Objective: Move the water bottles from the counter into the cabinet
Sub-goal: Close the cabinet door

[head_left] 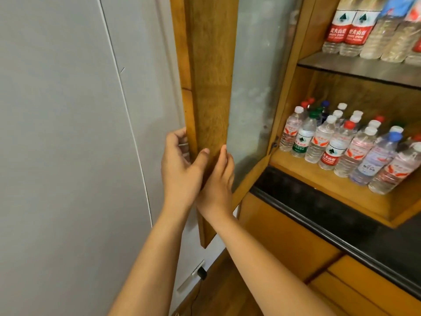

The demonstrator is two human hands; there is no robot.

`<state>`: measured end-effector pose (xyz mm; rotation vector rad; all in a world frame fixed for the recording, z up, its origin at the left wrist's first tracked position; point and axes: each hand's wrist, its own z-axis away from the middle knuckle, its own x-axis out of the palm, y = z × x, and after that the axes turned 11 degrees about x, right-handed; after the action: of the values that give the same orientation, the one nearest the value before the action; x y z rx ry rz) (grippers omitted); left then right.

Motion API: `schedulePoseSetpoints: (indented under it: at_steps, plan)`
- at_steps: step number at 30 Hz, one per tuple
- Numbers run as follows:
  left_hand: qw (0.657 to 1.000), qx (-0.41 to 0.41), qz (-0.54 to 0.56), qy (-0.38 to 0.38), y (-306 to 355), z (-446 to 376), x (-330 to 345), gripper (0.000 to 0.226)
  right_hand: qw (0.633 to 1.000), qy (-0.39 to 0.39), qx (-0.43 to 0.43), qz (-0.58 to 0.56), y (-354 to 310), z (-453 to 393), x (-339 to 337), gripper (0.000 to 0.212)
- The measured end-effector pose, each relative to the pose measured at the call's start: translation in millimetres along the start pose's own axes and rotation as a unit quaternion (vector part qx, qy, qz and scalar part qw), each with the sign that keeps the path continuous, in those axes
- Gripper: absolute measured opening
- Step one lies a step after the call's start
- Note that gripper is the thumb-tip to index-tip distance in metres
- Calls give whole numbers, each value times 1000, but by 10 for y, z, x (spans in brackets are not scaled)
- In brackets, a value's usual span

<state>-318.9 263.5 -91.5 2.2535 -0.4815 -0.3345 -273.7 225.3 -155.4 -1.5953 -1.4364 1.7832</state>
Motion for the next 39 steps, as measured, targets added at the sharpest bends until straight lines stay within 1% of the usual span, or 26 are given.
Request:
schedulePoseSetpoints:
  at_steps: [2,4,6,8,10,11,14,15,19,22,25,27,30,33,39]
  plan:
    - [999,31,28,-15,32,104,55,32,998,48,-4,30,87,60,-31,102]
    - [996,59,57,-43,94,190,134,36,997,73,-8,34,236,105,-142,107]
    - [990,76,85,-87,157,249,215,40,998,57,-5,-5,395,147,-335,110]
    - [980,83,113,-143,216,269,306,44,998,33,12,-47,563,200,-541,106]
    - [966,92,132,-203,277,273,459,53,996,32,46,-73,727,270,-744,91]
    - [959,102,135,-225,312,275,553,61,994,38,66,-82,798,313,-843,81]
    - [945,161,140,-248,412,308,896,93,987,87,108,-78,996,435,-1128,45]
    - [938,180,148,-256,461,336,1036,100,984,109,117,-72,1052,472,-1240,39]
    - [910,240,178,-287,686,473,1609,108,972,171,145,-65,1243,506,-1668,37]
    - [898,278,185,-285,811,607,2065,105,960,204,168,-89,1419,452,-1976,37]
    - [905,286,154,-274,899,768,2560,103,949,220,195,-114,1631,328,-2311,38]
    - [917,285,112,-257,943,859,2869,102,947,214,205,-123,1768,212,-2529,38]
    - [928,289,69,-223,1037,966,3362,98,947,210,213,-117,2006,19,-2878,31]
    - [935,293,35,-197,1085,998,3768,98,944,207,218,-137,2229,-179,-3130,23]
    - [940,300,-8,-160,1118,1024,4274,105,954,176,193,-146,2564,-458,-3450,20]
